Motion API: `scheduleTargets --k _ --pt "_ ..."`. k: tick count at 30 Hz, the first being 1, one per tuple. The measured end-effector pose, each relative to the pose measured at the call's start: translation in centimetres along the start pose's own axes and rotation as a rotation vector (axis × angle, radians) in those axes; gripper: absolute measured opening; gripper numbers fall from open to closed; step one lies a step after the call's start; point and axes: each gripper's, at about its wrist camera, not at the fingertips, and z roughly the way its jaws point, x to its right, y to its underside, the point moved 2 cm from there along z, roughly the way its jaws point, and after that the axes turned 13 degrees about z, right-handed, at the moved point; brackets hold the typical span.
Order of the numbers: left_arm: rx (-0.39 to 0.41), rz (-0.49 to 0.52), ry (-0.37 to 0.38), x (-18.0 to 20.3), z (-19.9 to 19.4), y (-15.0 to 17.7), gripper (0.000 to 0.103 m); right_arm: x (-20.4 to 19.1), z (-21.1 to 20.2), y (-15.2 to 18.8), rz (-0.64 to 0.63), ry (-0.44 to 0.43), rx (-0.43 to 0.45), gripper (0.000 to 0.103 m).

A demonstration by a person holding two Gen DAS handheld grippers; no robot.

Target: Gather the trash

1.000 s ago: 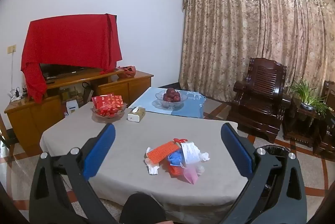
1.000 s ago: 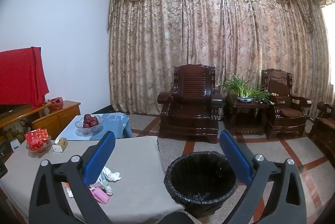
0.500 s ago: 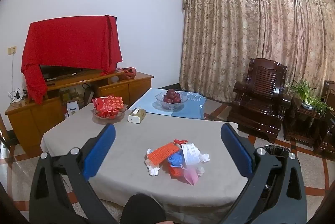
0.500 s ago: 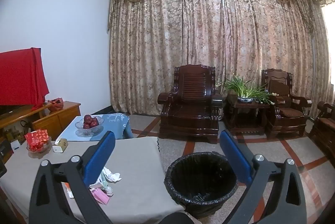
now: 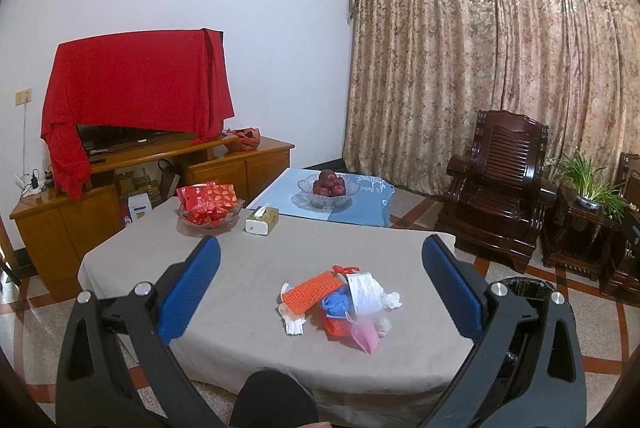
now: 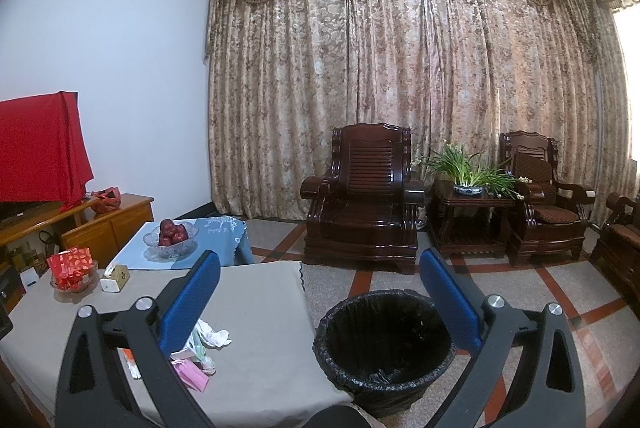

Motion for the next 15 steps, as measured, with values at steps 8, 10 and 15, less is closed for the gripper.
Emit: scheduleTargets --k 8,10,15 --pt "-0.002 0.001 0.002 0.07 0.09 -0.13 0.098 0.3 -0.15 0.03 -0.001 -0.001 -0.001 0.097" --pt "-0.002 -0.001 0.0 -0.03 0.14 -0.15 0.098 0.41 -0.06 0.08 0.001 -0.003 -0.003 0.097" --pt "-0.001 0.0 0.0 0.07 0.11 -0.12 0.098 0.32 -0.07 0.15 0.001 -0.001 -0.003 0.097"
